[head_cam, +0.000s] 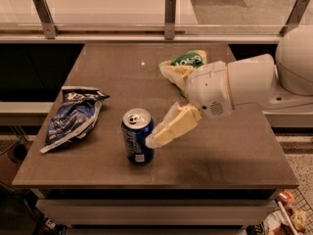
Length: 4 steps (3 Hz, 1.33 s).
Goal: Knock pepsi can over
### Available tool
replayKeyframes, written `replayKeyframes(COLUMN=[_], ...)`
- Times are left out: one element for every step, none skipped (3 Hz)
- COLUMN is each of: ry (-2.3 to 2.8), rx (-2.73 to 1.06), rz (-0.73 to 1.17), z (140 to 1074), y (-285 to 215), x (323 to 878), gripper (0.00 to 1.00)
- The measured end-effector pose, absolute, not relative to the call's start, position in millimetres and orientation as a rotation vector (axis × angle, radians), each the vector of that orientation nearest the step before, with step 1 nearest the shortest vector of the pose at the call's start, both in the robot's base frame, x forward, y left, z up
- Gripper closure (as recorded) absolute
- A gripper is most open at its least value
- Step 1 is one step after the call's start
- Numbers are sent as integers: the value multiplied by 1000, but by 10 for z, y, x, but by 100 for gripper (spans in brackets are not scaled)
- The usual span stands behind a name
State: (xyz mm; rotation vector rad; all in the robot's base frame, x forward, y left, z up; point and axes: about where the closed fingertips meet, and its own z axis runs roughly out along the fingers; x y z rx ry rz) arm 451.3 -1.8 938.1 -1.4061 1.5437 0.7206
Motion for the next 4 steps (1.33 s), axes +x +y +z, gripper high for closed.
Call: replayKeyframes(ry=[1483, 1464, 1483, 1465], rx=[-1338, -1269, -1210, -1170], rz=[823, 889, 920, 937], z=[9191, 8982, 8759, 8656], y=[232, 278, 183, 86], x=[4535, 4558, 4551, 4496], gripper=[0, 0, 0, 0])
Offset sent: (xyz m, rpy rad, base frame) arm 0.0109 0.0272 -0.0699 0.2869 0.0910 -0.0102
